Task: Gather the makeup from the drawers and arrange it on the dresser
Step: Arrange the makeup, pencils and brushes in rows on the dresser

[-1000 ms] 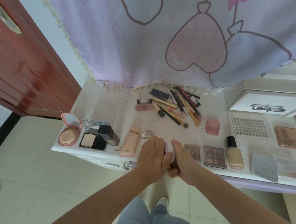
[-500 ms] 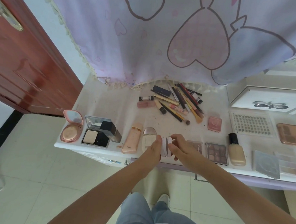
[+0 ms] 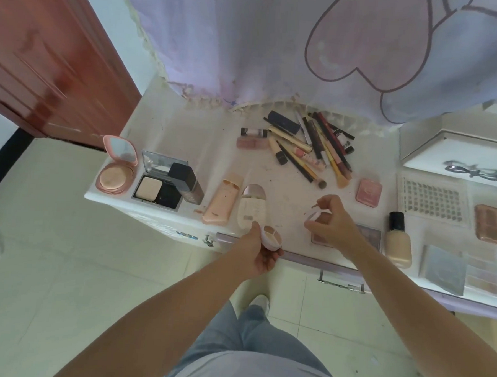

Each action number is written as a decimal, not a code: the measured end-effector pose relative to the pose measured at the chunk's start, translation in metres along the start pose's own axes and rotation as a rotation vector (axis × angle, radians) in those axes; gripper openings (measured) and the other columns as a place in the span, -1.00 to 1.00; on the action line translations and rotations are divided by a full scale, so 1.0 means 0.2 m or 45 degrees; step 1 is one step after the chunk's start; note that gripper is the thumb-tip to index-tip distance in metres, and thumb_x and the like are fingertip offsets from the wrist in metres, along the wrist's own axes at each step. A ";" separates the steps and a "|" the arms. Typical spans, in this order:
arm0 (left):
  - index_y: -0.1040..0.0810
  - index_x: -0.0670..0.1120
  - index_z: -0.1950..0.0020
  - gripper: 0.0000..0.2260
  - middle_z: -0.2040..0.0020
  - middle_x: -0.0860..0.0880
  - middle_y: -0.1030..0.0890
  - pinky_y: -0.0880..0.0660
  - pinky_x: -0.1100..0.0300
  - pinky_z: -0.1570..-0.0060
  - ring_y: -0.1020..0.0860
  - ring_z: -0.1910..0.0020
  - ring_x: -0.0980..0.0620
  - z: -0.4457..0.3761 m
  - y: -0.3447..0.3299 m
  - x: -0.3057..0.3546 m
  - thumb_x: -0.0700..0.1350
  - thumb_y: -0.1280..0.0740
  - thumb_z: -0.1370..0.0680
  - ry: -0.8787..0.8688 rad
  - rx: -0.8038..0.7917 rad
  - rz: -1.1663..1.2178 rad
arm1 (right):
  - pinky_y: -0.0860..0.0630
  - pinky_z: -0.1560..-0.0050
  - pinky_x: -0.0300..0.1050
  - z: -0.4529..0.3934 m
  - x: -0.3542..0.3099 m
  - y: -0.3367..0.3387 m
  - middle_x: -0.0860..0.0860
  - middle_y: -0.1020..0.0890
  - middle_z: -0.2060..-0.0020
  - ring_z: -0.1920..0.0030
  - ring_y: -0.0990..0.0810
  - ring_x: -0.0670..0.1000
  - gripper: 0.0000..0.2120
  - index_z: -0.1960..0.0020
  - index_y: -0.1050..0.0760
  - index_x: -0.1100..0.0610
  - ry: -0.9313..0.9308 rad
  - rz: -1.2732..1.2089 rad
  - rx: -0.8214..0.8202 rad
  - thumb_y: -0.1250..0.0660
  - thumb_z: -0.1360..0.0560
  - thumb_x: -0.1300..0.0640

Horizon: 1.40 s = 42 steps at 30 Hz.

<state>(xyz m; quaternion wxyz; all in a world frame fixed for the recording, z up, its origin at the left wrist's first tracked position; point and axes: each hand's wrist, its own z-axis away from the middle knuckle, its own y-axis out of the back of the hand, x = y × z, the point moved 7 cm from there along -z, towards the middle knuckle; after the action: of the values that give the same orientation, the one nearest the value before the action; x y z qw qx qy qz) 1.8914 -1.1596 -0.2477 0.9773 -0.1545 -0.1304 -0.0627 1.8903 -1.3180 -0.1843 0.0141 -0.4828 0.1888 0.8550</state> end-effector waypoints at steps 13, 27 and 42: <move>-0.41 -0.23 0.17 -0.45 0.32 -0.12 -0.45 -0.48 0.32 0.57 -0.47 0.50 0.03 -0.09 -0.16 -0.03 0.23 0.02 -0.58 -0.006 0.071 0.348 | -0.25 -0.29 -0.13 -0.20 0.02 -0.04 0.04 -0.37 -0.37 -0.35 -0.35 0.04 -0.42 -0.42 -0.22 0.14 0.196 0.865 -0.103 -0.34 -0.46 0.15; -0.32 -0.20 0.26 -0.57 0.24 -0.15 -0.42 -0.45 0.18 0.22 -0.46 0.30 -0.02 0.01 -0.10 0.04 0.10 0.00 -0.62 -0.188 0.249 0.190 | -0.14 -0.39 -0.07 -0.30 0.06 -0.15 0.10 -0.29 -0.42 -0.47 -0.13 0.07 -0.45 -0.45 -0.13 0.16 0.297 1.116 -0.206 -0.19 -0.49 0.22; -0.57 -0.08 -0.08 -0.81 0.02 -0.02 -0.55 -0.35 0.26 0.01 -0.50 -0.02 0.02 0.19 -0.16 0.19 -0.17 -0.19 -0.57 -0.834 0.345 -1.343 | -0.15 -0.40 -0.05 -0.02 0.21 0.11 0.04 -0.31 -0.36 -0.34 -0.29 0.07 -0.42 -0.41 -0.21 0.07 0.296 1.549 -0.255 -0.28 -0.44 0.01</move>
<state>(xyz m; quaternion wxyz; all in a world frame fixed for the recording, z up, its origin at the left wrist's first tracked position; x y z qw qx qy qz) 1.9129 -1.1807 -0.1932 0.7353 0.0445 -0.4880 -0.4681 1.8668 -1.3457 -0.2138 -0.5410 -0.3777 0.3489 0.6656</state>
